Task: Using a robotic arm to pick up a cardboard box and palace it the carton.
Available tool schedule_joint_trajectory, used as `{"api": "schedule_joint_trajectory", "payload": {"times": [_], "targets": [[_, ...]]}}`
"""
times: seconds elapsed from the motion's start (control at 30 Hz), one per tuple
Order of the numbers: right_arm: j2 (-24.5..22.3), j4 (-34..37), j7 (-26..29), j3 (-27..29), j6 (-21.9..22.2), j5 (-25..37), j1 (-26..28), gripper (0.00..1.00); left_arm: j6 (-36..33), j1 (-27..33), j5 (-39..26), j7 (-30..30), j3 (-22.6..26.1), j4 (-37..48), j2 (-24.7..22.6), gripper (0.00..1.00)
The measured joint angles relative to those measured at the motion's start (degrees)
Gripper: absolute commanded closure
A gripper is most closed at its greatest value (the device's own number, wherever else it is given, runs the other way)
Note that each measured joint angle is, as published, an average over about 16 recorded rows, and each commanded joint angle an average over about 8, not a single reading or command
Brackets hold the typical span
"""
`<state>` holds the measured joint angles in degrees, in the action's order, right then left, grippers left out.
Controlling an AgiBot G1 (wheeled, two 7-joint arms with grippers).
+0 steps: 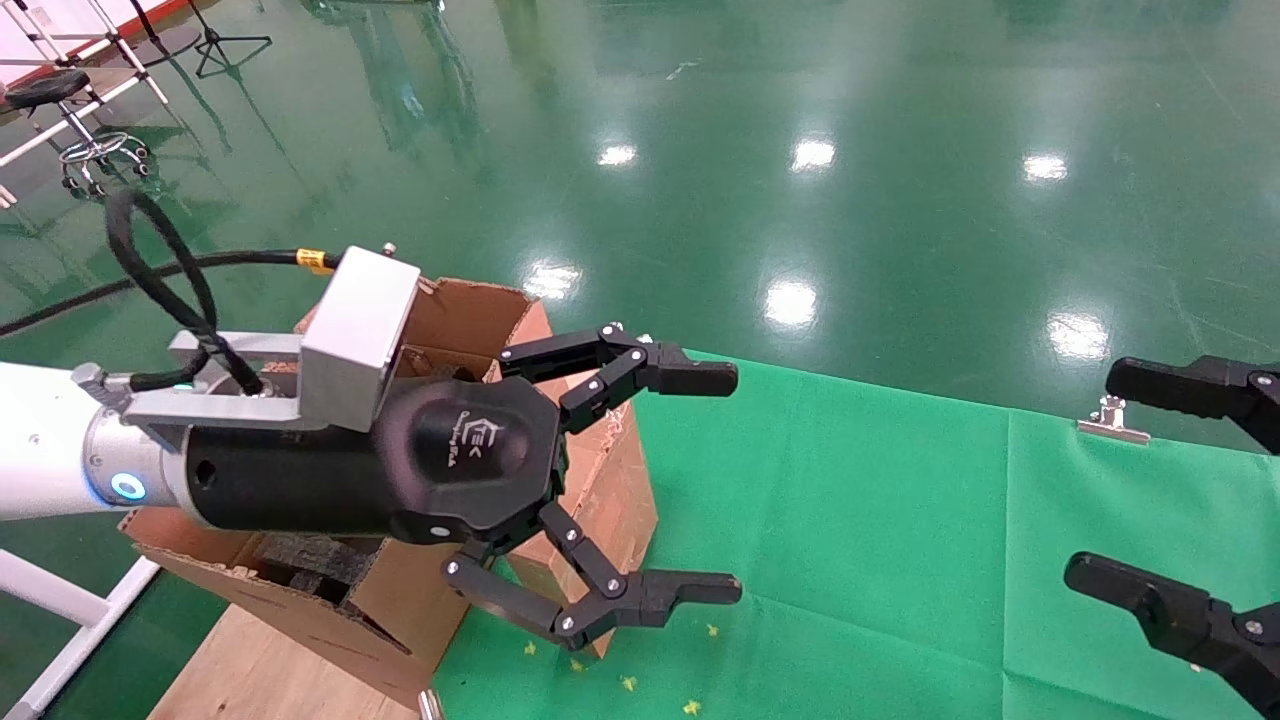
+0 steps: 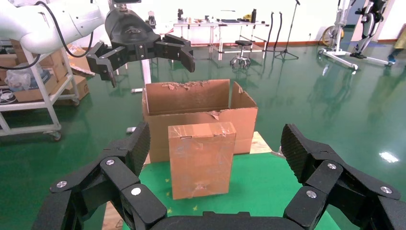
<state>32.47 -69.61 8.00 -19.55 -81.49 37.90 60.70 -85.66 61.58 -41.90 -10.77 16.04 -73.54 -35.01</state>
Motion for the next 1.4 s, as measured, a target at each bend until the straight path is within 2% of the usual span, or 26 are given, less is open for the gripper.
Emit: {"api": "schedule_joint_trajectory", "payload": {"times": [0.77, 0.8, 0.83, 1.03, 1.07, 1.4], "targets": [[0.0, 0.0, 0.0, 0.0, 0.0, 0.0, 0.0, 0.01, 0.02, 0.07, -0.29, 0.03, 0.06, -0.06, 0.11, 0.0], [0.0, 0.0, 0.0, 0.0, 0.0, 0.0, 0.0, 0.07, 0.08, 0.19, -0.63, -0.01, 0.15, -0.14, 0.21, 0.0], [0.0, 0.0, 0.0, 0.0, 0.0, 0.0, 0.0, 0.19, 0.17, 0.37, -1.08, -0.1, 0.28, -0.25, 0.32, 0.0], [0.0, 0.0, 0.0, 0.0, 0.0, 0.0, 0.0, 0.93, 0.58, 3.51, -6.99, -1.25, 2.21, -1.26, 0.76, 0.0], [0.0, 0.0, 0.0, 0.0, 0.0, 0.0, 0.0, 0.99, 0.61, 4.33, -8.39, -1.61, 2.72, -1.36, 0.73, 0.0], [-0.01, 0.01, 0.0, 0.0, 0.01, 0.0, -0.01, 1.0, 0.48, 12.54, -20.45, -5.41, 7.92, -1.81, -0.22, 0.0]]}}
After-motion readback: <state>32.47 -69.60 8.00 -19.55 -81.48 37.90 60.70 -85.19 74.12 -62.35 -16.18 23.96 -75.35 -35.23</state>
